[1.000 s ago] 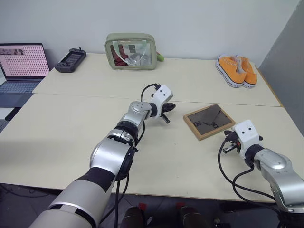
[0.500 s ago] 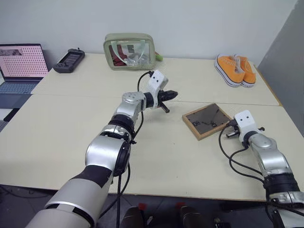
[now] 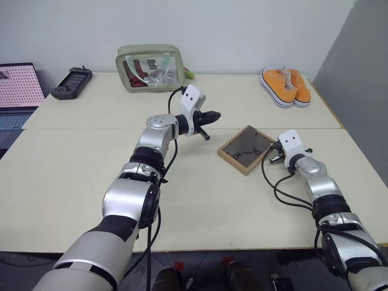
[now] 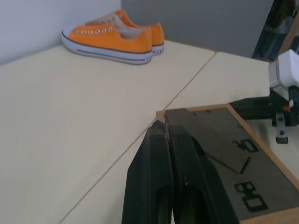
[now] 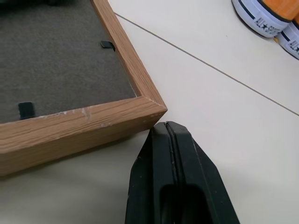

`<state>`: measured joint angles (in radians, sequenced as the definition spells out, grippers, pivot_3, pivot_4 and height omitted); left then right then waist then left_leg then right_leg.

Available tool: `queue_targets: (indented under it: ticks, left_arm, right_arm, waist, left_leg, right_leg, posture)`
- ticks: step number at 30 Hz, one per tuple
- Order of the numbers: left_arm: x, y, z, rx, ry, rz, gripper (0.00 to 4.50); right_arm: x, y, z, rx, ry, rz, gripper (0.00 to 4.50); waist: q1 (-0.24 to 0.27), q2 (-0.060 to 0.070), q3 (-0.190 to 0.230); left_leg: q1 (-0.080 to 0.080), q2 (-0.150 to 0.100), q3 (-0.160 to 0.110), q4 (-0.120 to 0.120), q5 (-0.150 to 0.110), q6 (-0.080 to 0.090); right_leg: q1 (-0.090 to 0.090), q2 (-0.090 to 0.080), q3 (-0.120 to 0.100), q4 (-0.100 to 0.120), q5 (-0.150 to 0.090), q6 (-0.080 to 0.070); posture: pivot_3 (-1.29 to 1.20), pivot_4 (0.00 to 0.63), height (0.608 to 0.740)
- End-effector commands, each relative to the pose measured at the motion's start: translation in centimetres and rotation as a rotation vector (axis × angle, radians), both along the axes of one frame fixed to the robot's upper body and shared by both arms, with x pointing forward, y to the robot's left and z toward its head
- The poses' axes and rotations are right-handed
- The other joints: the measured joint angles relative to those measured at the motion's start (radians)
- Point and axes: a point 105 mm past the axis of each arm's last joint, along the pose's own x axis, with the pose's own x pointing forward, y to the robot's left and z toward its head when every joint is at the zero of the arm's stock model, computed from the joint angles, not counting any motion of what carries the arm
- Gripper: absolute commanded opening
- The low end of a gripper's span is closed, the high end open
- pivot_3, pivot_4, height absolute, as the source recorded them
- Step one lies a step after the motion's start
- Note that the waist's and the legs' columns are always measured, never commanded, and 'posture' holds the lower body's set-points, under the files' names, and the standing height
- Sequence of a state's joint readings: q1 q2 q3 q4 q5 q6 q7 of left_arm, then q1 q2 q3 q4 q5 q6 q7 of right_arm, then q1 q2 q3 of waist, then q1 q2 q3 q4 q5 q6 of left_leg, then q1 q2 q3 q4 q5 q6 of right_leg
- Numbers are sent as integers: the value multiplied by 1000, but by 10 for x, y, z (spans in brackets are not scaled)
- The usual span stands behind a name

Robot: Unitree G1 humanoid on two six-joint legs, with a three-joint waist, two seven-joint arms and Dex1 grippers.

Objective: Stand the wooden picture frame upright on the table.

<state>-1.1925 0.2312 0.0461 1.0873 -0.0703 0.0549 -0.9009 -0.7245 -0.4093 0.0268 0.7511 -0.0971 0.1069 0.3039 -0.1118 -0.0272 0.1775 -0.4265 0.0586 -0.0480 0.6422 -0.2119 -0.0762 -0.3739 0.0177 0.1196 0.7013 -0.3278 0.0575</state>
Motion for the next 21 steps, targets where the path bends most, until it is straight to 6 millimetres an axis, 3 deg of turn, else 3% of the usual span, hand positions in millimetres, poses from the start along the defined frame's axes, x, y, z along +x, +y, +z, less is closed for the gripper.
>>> queue_targets:
  ticks: [1, 8, 14, 17, 21]
  left_arm:
    - [4, 13, 15, 10, -55, 45, 25]
    - [13, 48, 2, 28, 14, 191, 25]
    - [4, 76, -30, 78, 159, 238, 25]
    - [-10, 78, -51, 120, 242, 204, 25]
    - [-22, 69, -65, 121, 282, 160, 25]
  right_arm:
    - [2, 31, -1, 25, -3, 91, 0]
    - [-6, 74, -6, 85, -12, 182, 0]
    - [-19, 94, -12, 112, -10, 229, 0]
    - [-25, 100, -13, 122, -9, 250, 0]
    - [-30, 107, -11, 132, -8, 275, 0]
  waist:
    - [-3, 0, 0]
    - [-4, 0, 0]
    - [-3, 1, 0]
    - [-1, 1, 0]
    - [1, 1, 0]
  left_leg:
    - [0, 0, 0, 0, 0, 0]
    - [0, 0, -1, 0, 0, 0]
    - [2, 0, -1, 0, 0, 0]
    - [2, 0, -1, 0, 0, 0]
    - [3, 0, -3, 1, 0, -1]
  right_leg:
    - [0, 0, 0, 0, 0, 0]
    - [0, 0, 0, 1, 0, 0]
    - [-1, 0, -1, 6, 0, -1]
    - [-1, 0, -1, 8, -1, -1]
    - [-1, 0, -3, 11, -1, -2]
  posture:
    - [0, 150, 740]
    - [0, 150, 740]
    - [0, 150, 740]
    - [0, 150, 740]
    - [0, 150, 740]
